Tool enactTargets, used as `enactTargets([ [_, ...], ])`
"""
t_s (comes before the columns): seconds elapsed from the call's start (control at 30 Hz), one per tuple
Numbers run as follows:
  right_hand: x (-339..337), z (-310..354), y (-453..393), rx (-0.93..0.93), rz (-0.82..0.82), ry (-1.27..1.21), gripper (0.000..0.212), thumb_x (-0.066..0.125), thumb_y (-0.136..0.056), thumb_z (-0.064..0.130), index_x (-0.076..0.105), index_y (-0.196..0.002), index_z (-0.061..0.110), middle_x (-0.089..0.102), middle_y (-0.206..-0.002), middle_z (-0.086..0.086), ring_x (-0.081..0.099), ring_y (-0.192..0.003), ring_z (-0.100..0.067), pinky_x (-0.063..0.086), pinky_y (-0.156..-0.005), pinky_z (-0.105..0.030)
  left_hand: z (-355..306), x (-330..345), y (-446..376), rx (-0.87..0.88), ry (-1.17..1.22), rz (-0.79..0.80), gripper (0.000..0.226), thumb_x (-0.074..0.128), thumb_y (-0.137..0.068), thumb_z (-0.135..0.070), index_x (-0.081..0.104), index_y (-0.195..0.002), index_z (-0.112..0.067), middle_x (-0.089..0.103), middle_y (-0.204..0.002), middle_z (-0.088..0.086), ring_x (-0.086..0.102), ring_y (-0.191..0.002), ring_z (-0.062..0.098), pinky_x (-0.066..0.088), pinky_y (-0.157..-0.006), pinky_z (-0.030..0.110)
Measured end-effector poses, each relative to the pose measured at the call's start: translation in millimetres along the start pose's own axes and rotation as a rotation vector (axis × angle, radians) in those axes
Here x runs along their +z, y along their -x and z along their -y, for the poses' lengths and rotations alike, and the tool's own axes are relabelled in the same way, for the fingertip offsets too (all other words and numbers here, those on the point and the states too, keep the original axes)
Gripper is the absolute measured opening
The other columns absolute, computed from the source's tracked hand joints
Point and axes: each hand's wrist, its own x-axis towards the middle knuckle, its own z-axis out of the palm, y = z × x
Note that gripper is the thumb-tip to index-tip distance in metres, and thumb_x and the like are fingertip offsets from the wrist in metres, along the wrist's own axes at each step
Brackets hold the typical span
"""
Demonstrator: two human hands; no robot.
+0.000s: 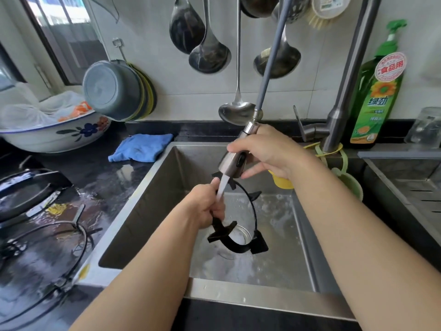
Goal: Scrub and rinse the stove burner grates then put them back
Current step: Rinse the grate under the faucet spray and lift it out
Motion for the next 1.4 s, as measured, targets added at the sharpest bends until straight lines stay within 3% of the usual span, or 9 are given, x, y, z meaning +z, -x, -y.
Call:
enactTargets([
  [0.07,6.1,-1.1,-2.9,-0.018,-0.033,0.000,0.012,0.073,-0.086,0.013,0.066,-0.094,0.008,0.075,-0.099,-0.016,0.073,-0.095,-0.028,0.063,-0.070,-0.049,2.8,4.7,-0.1,0.051,-0.088,0.020,0.035,0.035,-0.106,-0.009,0.045,-0.073,-0.020,0.026,-0.053,-0.005,0.017,-0.037,0.007,0.013,-0.040,0.018],
  [0.3,6.2,-10.5,-11.9,-0.053,-0.281,0.104,0.018,0.076,-0.079,0.017,0.063,-0.092,0.017,0.068,-0.101,-0.007,0.070,-0.090,-0.024,0.063,-0.060,-0.043,3.3,7.9,10.1,0.152,-0.293,0.167,0.028,0.046,-0.109,-0.029,0.061,-0.098,-0.007,0.032,-0.056,-0.006,0.020,-0.046,0.008,0.019,-0.042,0.022],
  [0.53,-0.3,-7.5,-8.4,-0.032,-0.225,0.159,0.017,0.074,-0.082,0.018,0.065,-0.096,0.015,0.069,-0.100,-0.006,0.069,-0.091,-0.023,0.064,-0.063,-0.042,-3.8,13.9,16.5,0.017,-0.060,0.339,0.031,0.031,-0.109,-0.027,0.055,-0.111,-0.007,0.056,-0.075,0.004,0.038,-0.056,0.013,0.027,-0.053,0.024],
  [0.73,-4.0,-3.1,-3.5,0.017,-0.080,0.168,0.022,0.075,-0.086,0.023,0.065,-0.103,0.013,0.072,-0.104,-0.008,0.069,-0.098,-0.023,0.064,-0.068,-0.045,-4.3,11.2,14.1,0.067,-0.067,0.245,0.022,0.043,-0.098,0.003,0.058,-0.113,0.002,0.066,-0.105,0.014,0.056,-0.060,0.015,0.039,-0.053,0.023],
  [0.87,-9.6,-4.6,-3.8,0.020,-0.057,0.193,0.024,0.075,-0.088,0.026,0.065,-0.106,0.015,0.075,-0.102,-0.004,0.071,-0.098,-0.019,0.062,-0.079,-0.046,1.2,15.3,11.3,0.166,-0.205,0.120,0.011,0.056,-0.091,0.011,0.060,-0.100,0.007,0.064,-0.097,0.018,0.057,-0.059,0.018,0.041,-0.050,0.026],
  [1.1,-27.8,-13.8,12.6,-0.014,0.134,-0.396,0.064,0.050,-0.068,-0.026,0.060,-0.121,0.007,0.062,-0.116,-0.020,0.062,-0.117,-0.036,0.047,-0.106,-0.053,0.8,18.9,0.7,0.245,-0.252,-0.081,0.019,0.045,-0.103,-0.013,0.055,-0.114,-0.024,0.053,-0.074,0.008,0.049,-0.039,0.013,0.032,-0.048,0.024],
  [1.17,-29.9,-26.8,12.5,0.039,0.140,-0.642,0.075,0.037,-0.060,-0.027,0.058,-0.126,0.001,0.064,-0.123,-0.021,0.062,-0.119,-0.035,0.043,-0.110,-0.052,-1.8,19.4,-3.0,0.229,-0.263,-0.107,0.027,0.044,-0.104,-0.013,0.057,-0.127,-0.018,0.056,-0.070,0.005,0.050,-0.042,0.013,0.035,-0.044,0.021],
  [1.3,-14.7,-66.4,-4.4,0.281,-0.056,-0.812,0.049,0.037,-0.090,-0.021,0.055,-0.132,-0.003,0.066,-0.126,-0.022,0.063,-0.119,-0.036,0.043,-0.110,-0.050,-4.4,16.6,-6.0,0.139,-0.192,-0.193,0.022,0.039,-0.102,-0.008,0.056,-0.113,0.000,0.064,-0.070,0.012,0.049,-0.046,0.019,0.031,-0.044,0.019],
  [1.4,11.0,-91.3,-17.3,0.441,-0.171,-0.762,0.026,0.046,-0.098,-0.007,0.061,-0.119,-0.002,0.072,-0.114,-0.019,0.069,-0.104,-0.033,0.057,-0.086,-0.044,-9.6,13.5,-5.9,0.111,-0.152,-0.222,0.023,0.041,-0.102,-0.010,0.056,-0.116,-0.001,0.069,-0.077,0.014,0.052,-0.050,0.020,0.032,-0.048,0.022],
])
